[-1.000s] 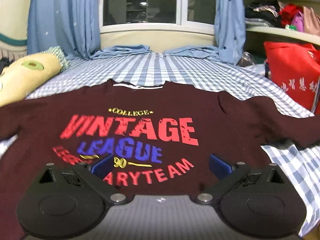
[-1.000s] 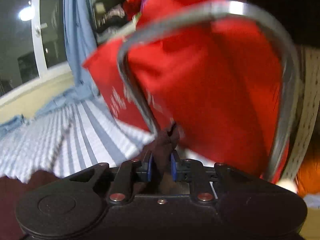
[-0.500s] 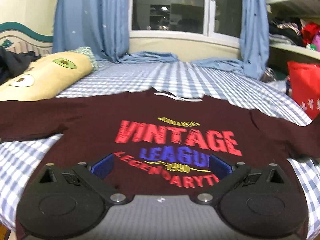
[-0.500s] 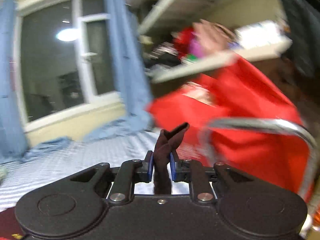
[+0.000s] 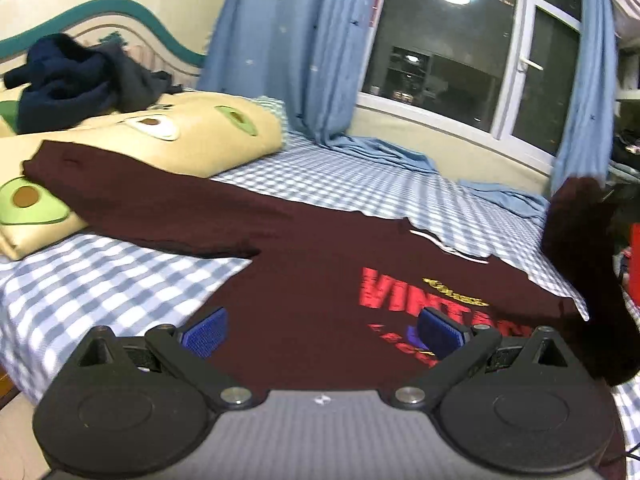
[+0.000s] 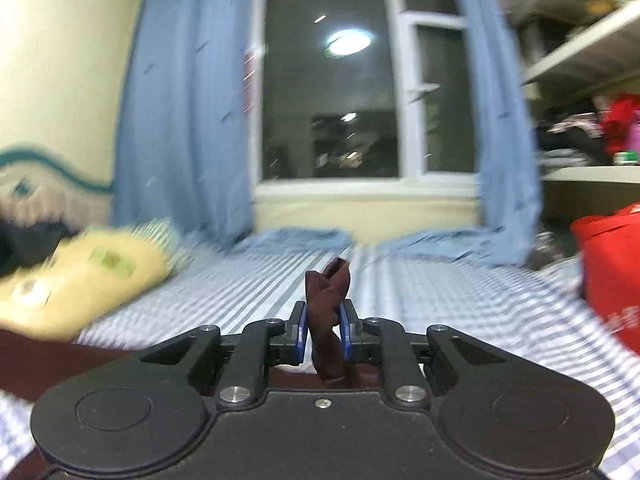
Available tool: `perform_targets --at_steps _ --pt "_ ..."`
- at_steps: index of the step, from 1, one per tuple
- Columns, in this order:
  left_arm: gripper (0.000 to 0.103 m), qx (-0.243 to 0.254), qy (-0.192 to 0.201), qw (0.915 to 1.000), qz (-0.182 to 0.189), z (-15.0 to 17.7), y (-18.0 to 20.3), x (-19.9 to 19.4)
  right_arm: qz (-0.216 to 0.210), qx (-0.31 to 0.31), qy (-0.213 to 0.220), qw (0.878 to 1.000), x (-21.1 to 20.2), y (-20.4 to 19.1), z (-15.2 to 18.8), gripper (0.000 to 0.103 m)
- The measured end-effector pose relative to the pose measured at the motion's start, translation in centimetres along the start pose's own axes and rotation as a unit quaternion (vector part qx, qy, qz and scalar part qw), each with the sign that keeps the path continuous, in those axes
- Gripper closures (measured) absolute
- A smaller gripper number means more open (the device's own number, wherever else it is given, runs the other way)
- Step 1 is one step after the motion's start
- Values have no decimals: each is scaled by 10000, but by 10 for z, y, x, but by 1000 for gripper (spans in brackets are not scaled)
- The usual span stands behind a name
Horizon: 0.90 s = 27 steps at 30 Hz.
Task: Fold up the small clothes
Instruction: 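Lift the held sleeve with the right gripper, lay it across the shirt body, release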
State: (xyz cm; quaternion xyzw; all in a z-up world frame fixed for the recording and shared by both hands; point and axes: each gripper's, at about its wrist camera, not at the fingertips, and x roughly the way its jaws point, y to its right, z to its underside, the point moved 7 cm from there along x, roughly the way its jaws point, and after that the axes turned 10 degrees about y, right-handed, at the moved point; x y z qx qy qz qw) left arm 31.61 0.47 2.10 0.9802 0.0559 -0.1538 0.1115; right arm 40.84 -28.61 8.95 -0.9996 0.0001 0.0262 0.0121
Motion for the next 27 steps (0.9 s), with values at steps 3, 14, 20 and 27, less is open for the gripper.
perform_targets --at_steps 3,14,20,27 --pt "1 169 -18 9997 -154 3 -14 1 -269 -417 -443 9978 8 -56 44 85" --pt "1 328 -68 9991 -273 6 -14 12 -1150 -491 -1399 9822 -13 -109 105 23" --pt "1 530 -212 9984 12 11 23 32 -1171 -358 -1128 9860 -55 -37 87 1" --pt "1 633 -340 9951 681 26 89 65 -287 -556 -1127 9917 -98 74 109 0"
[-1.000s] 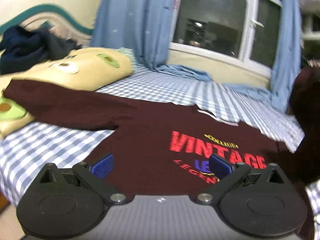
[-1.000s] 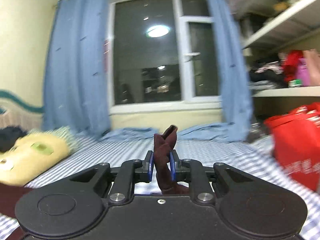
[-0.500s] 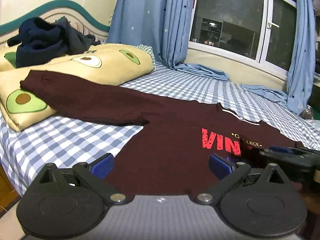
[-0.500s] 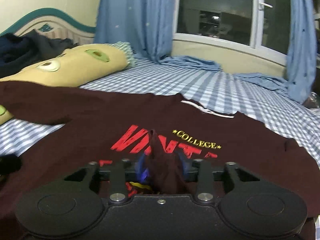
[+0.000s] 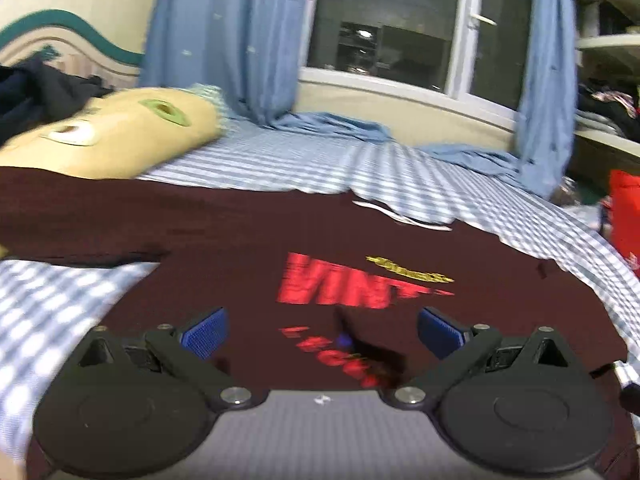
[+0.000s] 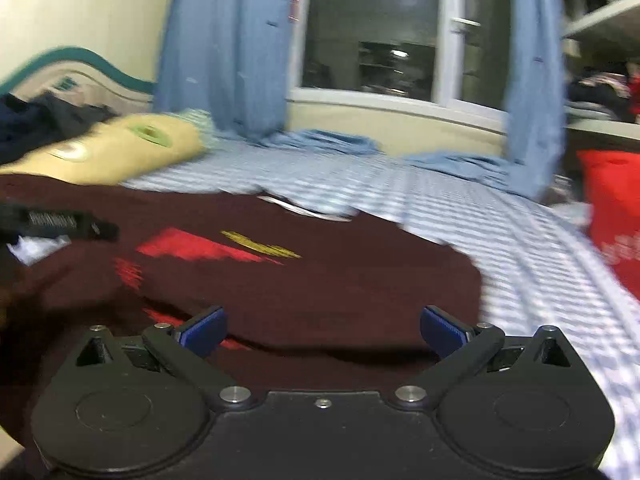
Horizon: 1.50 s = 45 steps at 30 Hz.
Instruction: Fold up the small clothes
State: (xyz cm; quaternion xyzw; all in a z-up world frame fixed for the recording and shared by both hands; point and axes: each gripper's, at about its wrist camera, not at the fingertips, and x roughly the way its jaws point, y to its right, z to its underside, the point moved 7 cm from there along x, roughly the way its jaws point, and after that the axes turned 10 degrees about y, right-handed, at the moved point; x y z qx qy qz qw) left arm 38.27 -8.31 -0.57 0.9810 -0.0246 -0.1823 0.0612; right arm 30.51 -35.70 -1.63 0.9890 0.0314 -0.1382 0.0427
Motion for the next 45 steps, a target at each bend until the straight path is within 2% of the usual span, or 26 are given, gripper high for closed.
perform_targets --at_steps 3,8,11,13,16,17,19,21,23,24,28,30,34,38,40,43,45 --pt "1 145 -153 9998 52 10 19 22 569 -230 -146 9980 -2 39 19 0" --pt "1 533 -347 9977 -238 37 28 43 1528 -674 -211 9857 16 83 46 0" --pt "1 455 -360 9979 -279 49 24 46 1503 -774 -370 9849 35 92 57 1" --pt "1 322 -390 9985 -226 48 19 46 1467 -886 -311 9847 45 92 60 1" --pt "1 138 -473 9987 -160 51 14 49 1584 -1044 -242 9815 58 92 58 10" --pt "1 88 -472 9987 -141 51 12 49 1615 -1020 -239 9813 63 92 57 16" --pt "1 59 -458 9988 -130 51 12 49 1633 -901 -265 9821 71 95 56 36" --pt "1 93 -459 9988 -144 52 12 48 1584 -720 -326 9842 75 98 57 68" --pt "1 117 -458 9988 -158 52 13 48 1437 -628 -302 9872 73 97 57 78" --pt "1 113 -454 9988 -156 52 13 48 1363 -621 -270 9883 72 95 57 87" --pt "1 89 -452 9988 -141 51 12 48 1306 -575 -231 9895 70 94 56 98" --pt "1 111 -447 9989 -116 52 13 47 1386 -264 -182 9898 67 100 53 100" --pt "1 64 -397 9992 51 52 14 44 1486 928 -184 9844 59 122 55 100" --pt "1 77 -410 9991 43 52 14 45 1388 736 -380 9868 62 116 59 98" --pt "1 88 -409 9991 38 52 15 45 1354 714 -406 9874 58 115 58 91" --pt "1 74 -405 9991 45 52 15 45 1320 699 -462 9877 50 117 59 72" --pt "1 76 -405 9991 44 52 15 45 1309 724 -487 9875 42 119 61 52"
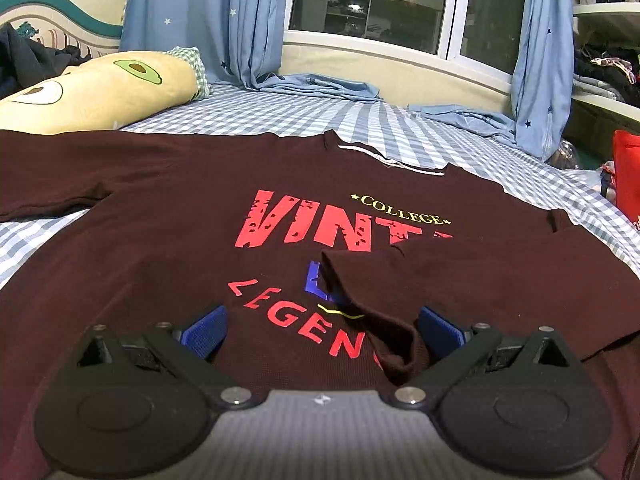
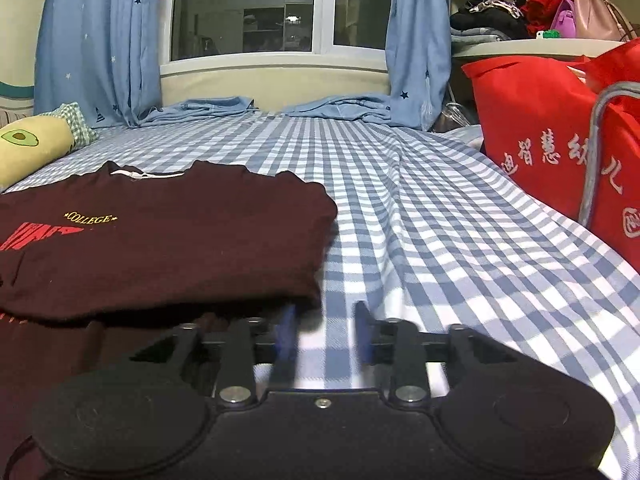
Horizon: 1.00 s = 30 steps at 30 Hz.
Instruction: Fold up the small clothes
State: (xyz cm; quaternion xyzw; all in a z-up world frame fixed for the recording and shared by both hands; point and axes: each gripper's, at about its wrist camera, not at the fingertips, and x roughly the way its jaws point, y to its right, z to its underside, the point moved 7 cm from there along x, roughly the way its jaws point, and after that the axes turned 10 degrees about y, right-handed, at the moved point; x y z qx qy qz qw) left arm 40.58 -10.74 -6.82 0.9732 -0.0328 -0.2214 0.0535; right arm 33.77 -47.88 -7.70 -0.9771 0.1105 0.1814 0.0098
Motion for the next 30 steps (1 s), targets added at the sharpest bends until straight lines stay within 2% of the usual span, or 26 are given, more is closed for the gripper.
perform_targets --at_steps 4,6,8,12,13,16,18,20,21,23,30 --pt "1 -1 2 10000 1 0 1 0 -136 287 63 9995 -18 11 -1 25" --pt "1 4 0 10000 -2 0 0 0 -298 618 277 9973 -25 17 -8 5" --pt "1 7 -2 10000 -4 0 0 0 -495 926 395 9937 -24 20 -18 3" --pt "1 -8 8 10000 4 1 -1 -1 -766 1157 299 9899 -1 14 -30 4" --pt "1 -21 16 10000 11 1 -1 -1 -800 1189 234 9894 7 11 -31 6" --pt "1 -87 46 9999 49 1 -3 -3 -751 1408 -36 9872 35 7 -27 23" --pt "1 -134 61 9999 74 1 -4 -4 -568 1562 -200 9859 48 9 -22 61" --pt "1 -158 72 9998 87 1 -5 -5 -493 1740 -293 9831 54 12 -17 73" --pt "1 -156 70 9998 88 2 -5 -5 -441 1763 -234 9831 53 13 -17 84" --pt "1 -111 55 9999 74 3 -4 -6 -397 1723 -113 9842 49 13 -17 87" --pt "1 86 14 10000 38 6 -1 -10 -257 1620 -162 9863 53 13 -7 87"
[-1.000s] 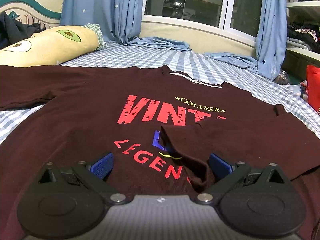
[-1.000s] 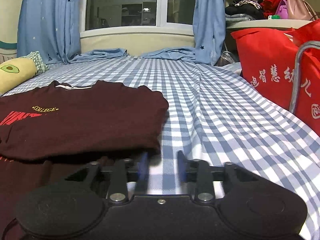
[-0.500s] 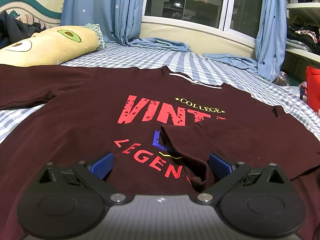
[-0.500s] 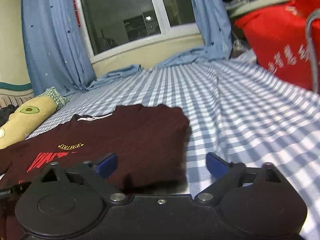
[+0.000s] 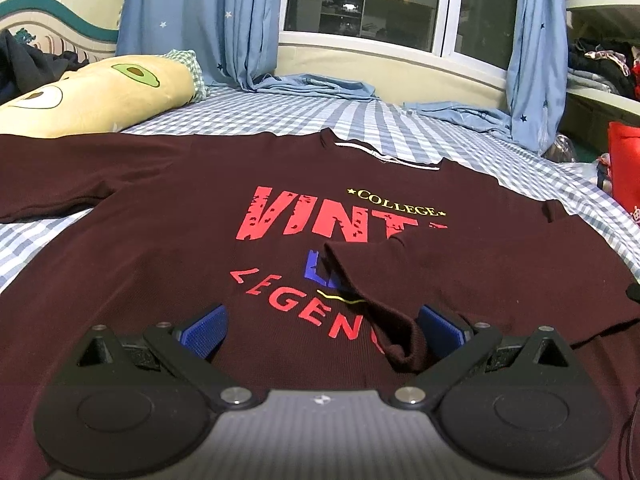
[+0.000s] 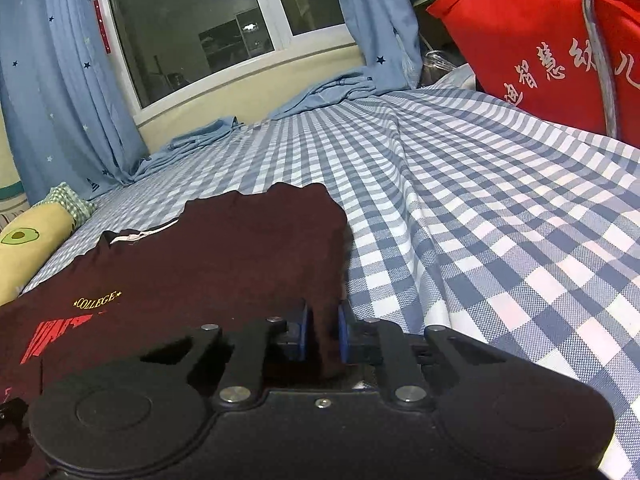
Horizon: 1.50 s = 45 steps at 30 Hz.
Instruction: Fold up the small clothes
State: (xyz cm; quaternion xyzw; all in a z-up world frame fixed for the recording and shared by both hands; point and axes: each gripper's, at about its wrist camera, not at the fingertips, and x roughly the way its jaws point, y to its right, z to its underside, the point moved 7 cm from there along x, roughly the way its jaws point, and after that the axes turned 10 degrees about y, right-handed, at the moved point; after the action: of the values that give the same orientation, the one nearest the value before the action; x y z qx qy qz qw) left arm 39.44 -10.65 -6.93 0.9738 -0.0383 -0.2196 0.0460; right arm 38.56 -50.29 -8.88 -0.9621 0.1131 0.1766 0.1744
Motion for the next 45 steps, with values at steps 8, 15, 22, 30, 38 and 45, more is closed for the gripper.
perform_targets --at_steps 8,15,22,30,38,45 --pt "1 -514 1 9980 355 -9 -17 -9 -40 -165 2 9999 -2 -7 -3 65" --pt "1 -890 -59 9959 142 -39 -90 -40 -275 -298 138 9991 -23 -23 -8 15" --pt "1 -110 633 9772 -2024 -64 -226 -84 -81 -1701 394 9846 -48 -63 -13 0" --pt "1 82 1034 9214 -3746 -89 -382 -99 -322 -2178 587 9737 -80 -96 -5 0" --pt "1 -851 1376 9273 -3375 -119 -450 -77 -394 -2013 698 9762 -106 -139 30 0" --pt "1 -1522 995 9230 -3390 -105 -487 -48 -752 -2103 780 9716 -122 -173 47 0"
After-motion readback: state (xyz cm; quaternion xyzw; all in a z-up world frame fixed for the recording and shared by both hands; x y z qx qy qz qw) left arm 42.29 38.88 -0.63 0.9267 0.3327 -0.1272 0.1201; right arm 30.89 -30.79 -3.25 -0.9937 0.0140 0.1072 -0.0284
